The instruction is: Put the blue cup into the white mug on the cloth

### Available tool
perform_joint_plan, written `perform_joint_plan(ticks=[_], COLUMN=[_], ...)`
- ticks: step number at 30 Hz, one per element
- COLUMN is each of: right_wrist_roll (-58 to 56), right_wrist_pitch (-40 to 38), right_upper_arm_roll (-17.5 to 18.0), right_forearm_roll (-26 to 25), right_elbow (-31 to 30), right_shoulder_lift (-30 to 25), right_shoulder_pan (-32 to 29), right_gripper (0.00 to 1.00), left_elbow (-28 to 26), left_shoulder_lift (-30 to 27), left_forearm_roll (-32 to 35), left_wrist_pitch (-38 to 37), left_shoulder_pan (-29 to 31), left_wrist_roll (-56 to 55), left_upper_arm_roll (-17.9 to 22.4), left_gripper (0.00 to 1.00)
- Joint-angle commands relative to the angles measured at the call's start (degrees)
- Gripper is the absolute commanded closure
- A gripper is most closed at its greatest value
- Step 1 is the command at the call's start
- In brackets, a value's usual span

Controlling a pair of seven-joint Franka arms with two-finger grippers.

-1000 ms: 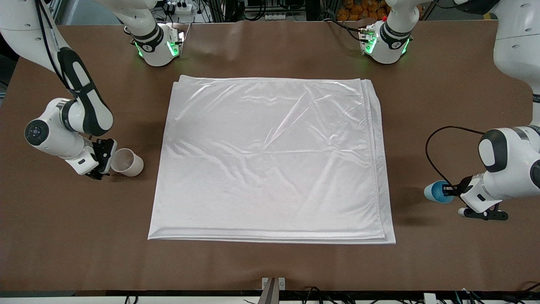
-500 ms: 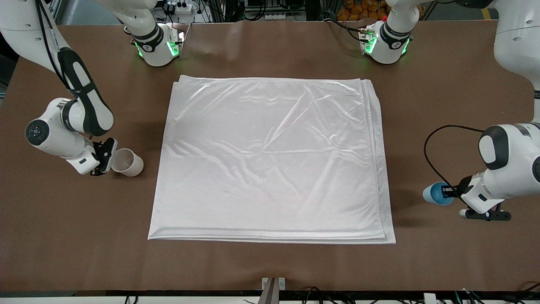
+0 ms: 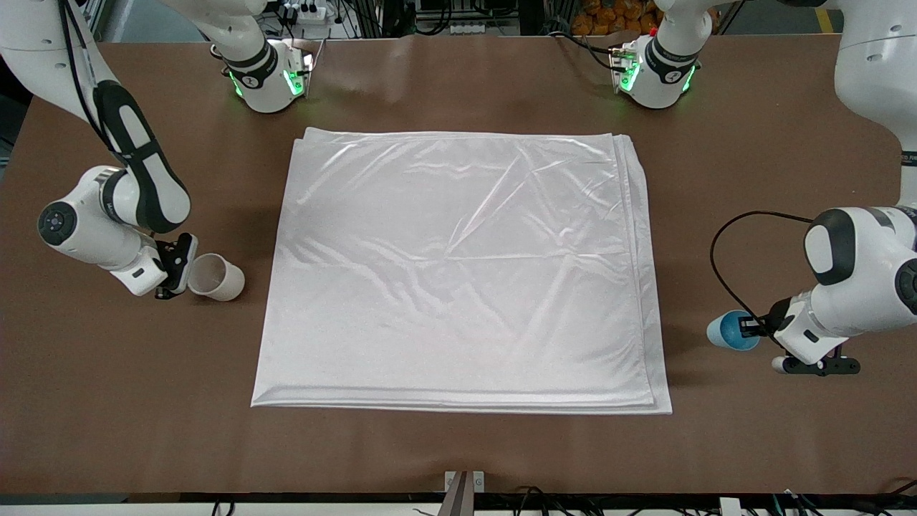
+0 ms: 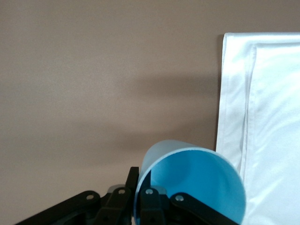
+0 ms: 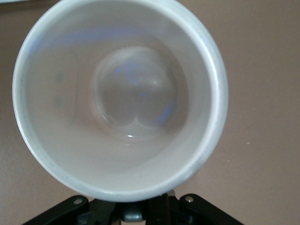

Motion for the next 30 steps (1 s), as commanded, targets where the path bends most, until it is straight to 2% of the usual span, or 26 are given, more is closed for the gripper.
perform_joint_plan(ticks=[1, 8, 20, 30], right_wrist_roll=[-2.4, -1.1, 9.2, 20.6], right_wrist_pitch=[-1.7, -2.8, -5.6, -5.5], right_upper_arm_roll=[1.7, 5.8, 12.5, 13.2], right_forearm_roll=[2.2, 2.8, 2.7, 2.5], right_elbow=[-0.2, 2.0, 5.2, 6.5], right_shoulder_lift=[-2.3, -2.9, -3.0, -2.9], right_shoulder_pan=[-1.2, -1.0, 0.9, 11.8], right_gripper=[1.0, 1.0, 1.0, 1.0], left_elbow=[-0.9, -0.9, -0.9, -0.9], left_shoulder_lift=[-1.8, -2.3, -2.6, -2.8], left_forearm_roll=[0.4, 0.5, 0.4, 0.4], left_wrist_pitch=[-1.2, -2.0, -2.3, -2.3], left_shoulder_pan=[0.2, 0.2, -0.9, -0.9], left_wrist_roll=[-2.1, -4.8, -9.8, -10.6], left_upper_arm_roll=[-0.9, -2.3, -3.9, -4.0], left_gripper=[1.0, 1.0, 1.0, 1.0])
